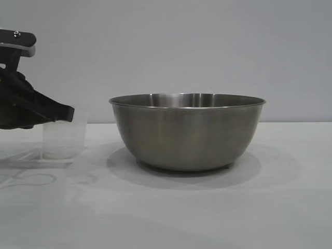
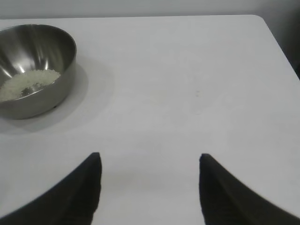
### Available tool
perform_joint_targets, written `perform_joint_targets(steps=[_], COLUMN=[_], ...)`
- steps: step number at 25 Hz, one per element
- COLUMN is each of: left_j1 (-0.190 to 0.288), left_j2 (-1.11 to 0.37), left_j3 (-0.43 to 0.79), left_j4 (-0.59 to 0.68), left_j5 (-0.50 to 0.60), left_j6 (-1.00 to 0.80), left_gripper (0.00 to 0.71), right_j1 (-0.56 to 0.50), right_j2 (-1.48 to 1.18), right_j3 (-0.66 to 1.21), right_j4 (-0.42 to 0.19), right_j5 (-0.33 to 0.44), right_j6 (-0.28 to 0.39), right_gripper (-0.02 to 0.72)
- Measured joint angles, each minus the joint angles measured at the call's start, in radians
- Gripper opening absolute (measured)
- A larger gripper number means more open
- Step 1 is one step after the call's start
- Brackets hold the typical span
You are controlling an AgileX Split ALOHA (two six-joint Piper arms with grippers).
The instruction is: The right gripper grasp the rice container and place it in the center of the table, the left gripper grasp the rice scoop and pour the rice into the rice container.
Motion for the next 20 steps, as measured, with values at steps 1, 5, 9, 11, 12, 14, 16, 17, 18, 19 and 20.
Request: perform_joint_targets(steps=[1,5,9,11,12,14,16,17,18,19,20], left_j1=[0.000,0.000,0.000,0.000,0.000,0.000,0.000,0.000,0.000,0.000,0.000], left_j2=[0.000,0.000,-0.010,-0.036,-0.059,-0.108,-0.167,-0.194,-0.227,-0.261,-0.298], left_j3=[0.007,0.060,0.125,0.162,0.182,0.220,0.258,0.270,0.282,0.288,0.290], left_j4=[0.000,0.000,0.004,0.019,0.029,0.053,0.068,0.076,0.084,0.087,0.089], left_j5=[0.000,0.000,0.000,0.000,0.000,0.000,0.000,0.000,0.000,0.004,0.026], left_j6=[0.000,0.002,0.006,0.006,0.006,0.006,0.006,0.006,0.006,0.006,0.006], left_gripper=[0.290,0.326,0.351,0.351,0.351,0.351,0.351,0.351,0.351,0.351,0.351], right_j1=[0.000,0.000,0.000,0.000,0.000,0.000,0.000,0.000,0.000,0.000,0.000], right_j2=[0.000,0.000,0.000,0.000,0.000,0.000,0.000,0.000,0.000,0.000,0.000], right_j3=[0.000,0.000,0.000,0.000,0.000,0.000,0.000,0.000,0.000,0.000,0.000], right_j4=[0.000,0.000,0.000,0.000,0.000,0.000,0.000,0.000,0.000,0.000,0.000], right_j5=[0.000,0.000,0.000,0.000,0.000,0.000,0.000,0.000,0.000,0.000,0.000], right_j6=[0.000,0.000,0.000,0.000,0.000,0.000,0.000,0.000,0.000,0.000,0.000], right_gripper=[0.425,0.425,0.425,0.425,0.425,0.425,0.425,0.425,0.425,0.425,0.425])
